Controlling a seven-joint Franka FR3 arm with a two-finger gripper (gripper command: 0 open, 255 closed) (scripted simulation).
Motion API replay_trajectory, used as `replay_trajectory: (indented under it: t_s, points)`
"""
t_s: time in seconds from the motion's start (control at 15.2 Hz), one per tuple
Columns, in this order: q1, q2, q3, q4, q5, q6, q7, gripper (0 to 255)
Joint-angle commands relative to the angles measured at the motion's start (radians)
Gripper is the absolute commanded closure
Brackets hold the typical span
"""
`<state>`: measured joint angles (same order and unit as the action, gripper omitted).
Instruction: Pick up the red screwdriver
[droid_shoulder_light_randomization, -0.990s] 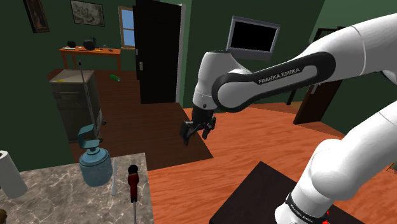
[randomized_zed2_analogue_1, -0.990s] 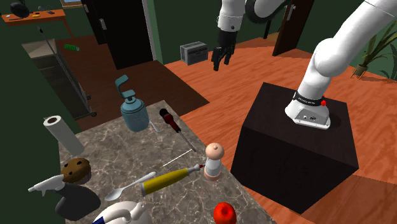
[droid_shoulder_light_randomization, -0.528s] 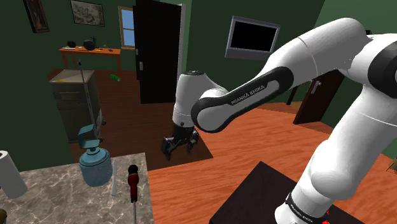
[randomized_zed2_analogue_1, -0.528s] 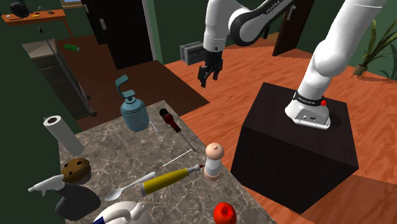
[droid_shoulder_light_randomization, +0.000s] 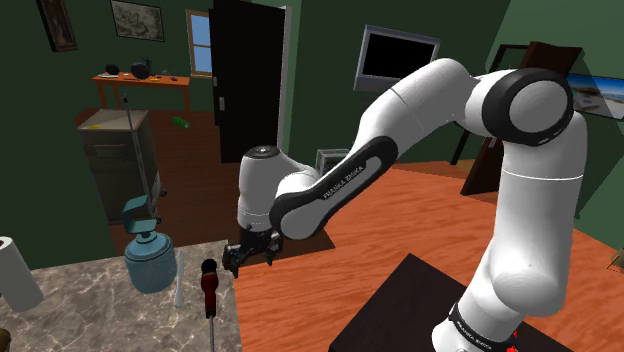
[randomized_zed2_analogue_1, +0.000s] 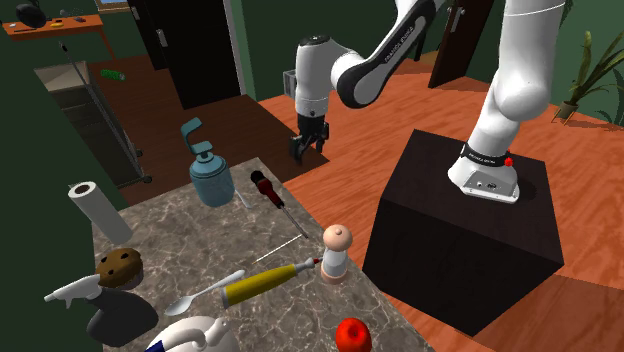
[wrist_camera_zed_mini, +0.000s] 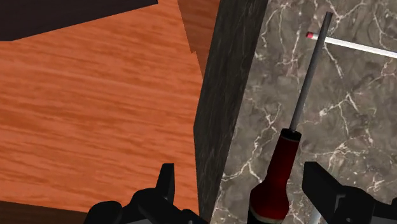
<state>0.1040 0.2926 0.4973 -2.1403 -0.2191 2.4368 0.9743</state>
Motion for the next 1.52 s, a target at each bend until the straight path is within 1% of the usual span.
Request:
replay_trajectory:
  t_s: [0.0, 0.13, 0.33, 0.73, 0.79, 1.25, 1.39, 1.45]
  points:
    - [0.039, 0.083, -0.022, 0.059, -0.053, 0.007, 0.06, 0]
    - [0.078, 0.165, -0.048, 0.125, -0.093, 0.009, 0.105, 0]
    - [0.137, 0.285, -0.086, 0.235, -0.136, 0.005, 0.156, 0]
    - [0.242, 0.528, -0.147, 0.494, -0.176, -0.03, 0.215, 0]
    - [0.248, 0.544, -0.15, 0.514, -0.177, -0.033, 0.217, 0]
    - [0.268, 0.626, -0.176, 0.548, -0.198, 0.015, 0.228, 0]
    - [0.268, 0.626, -0.176, 0.548, -0.198, 0.015, 0.228, 0]
    - [0.268, 0.627, -0.176, 0.549, -0.198, 0.016, 0.227, 255]
